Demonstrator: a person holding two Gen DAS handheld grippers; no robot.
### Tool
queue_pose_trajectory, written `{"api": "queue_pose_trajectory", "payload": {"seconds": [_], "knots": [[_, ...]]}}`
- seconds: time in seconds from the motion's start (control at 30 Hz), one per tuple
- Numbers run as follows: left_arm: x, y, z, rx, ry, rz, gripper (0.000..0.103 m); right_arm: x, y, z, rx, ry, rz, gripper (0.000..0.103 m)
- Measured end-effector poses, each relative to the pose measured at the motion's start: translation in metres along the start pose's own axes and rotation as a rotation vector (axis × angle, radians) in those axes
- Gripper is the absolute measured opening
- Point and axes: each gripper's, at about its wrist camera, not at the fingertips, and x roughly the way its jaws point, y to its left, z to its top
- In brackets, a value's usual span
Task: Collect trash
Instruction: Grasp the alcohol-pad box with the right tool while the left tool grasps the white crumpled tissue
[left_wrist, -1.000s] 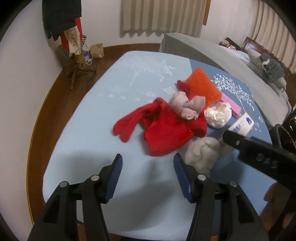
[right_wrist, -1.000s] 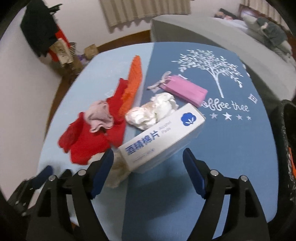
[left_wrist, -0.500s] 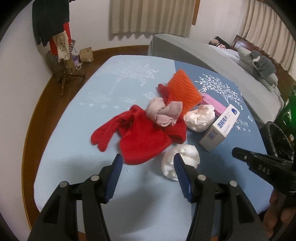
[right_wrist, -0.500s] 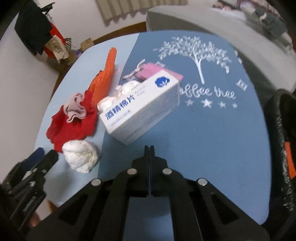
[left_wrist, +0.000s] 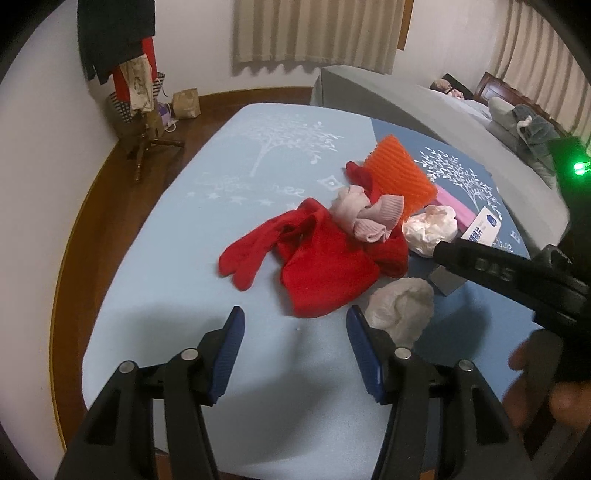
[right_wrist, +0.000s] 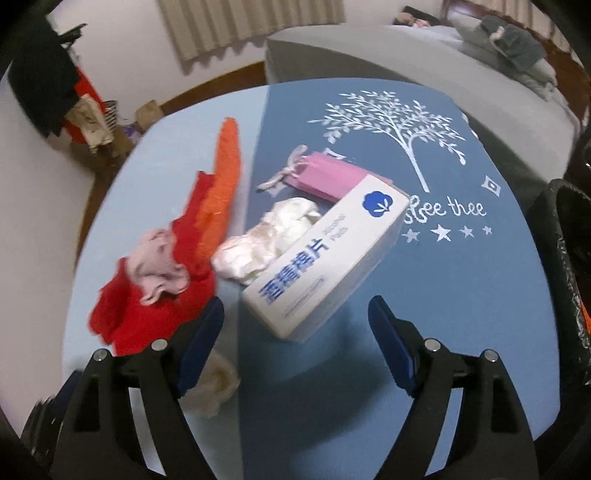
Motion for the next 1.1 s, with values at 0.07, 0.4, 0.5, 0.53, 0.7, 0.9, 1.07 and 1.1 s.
{"api": "queue_pose_trajectory", "payload": {"seconds": [0.07, 0.4, 0.5, 0.53, 0.7, 0.9, 1.07, 1.1], "knots": [[-0.001, -0.002, 0.0, 0.005, 0.0, -0.006, 0.057, 0.008, -0.006, 0.0, 0.001, 0.039, 0.023, 0.041], [0.003, -0.04, 0.002, 0.049, 0.005, -0.063, 0.057, -0.02, -0.063, -0.013, -0.026, 0.027, 0.048, 0.031], [0.003, -0.054, 0.005, 0.064, 0.005, -0.083, 0.057, -0.026, -0.072, -0.017, -0.044, 0.027, 0.052, 0.031], [0.005, -0.059, 0.006, 0.069, 0.007, -0.087, 0.057, -0.028, -0.075, -0.019, -0.05, 0.028, 0.057, 0.031], [0.022, -0.073, 0.008, 0.076, 0.044, -0.084, 0.057, -0.036, -0.088, -0.026, -0.053, 0.03, 0.07, 0.031], [0.03, -0.072, 0.007, 0.056, 0.067, -0.052, 0.032, -0.041, -0.095, -0.032, -0.066, 0.035, 0.092, 0.031], [0.01, -0.071, 0.008, 0.048, 0.037, -0.058, 0.028, -0.048, -0.104, -0.031, -0.058, 0.033, 0.104, 0.031], [0.006, -0.072, 0.009, 0.048, 0.031, -0.058, 0.028, -0.051, -0.105, -0.031, -0.059, 0.027, 0.105, 0.031]]}}
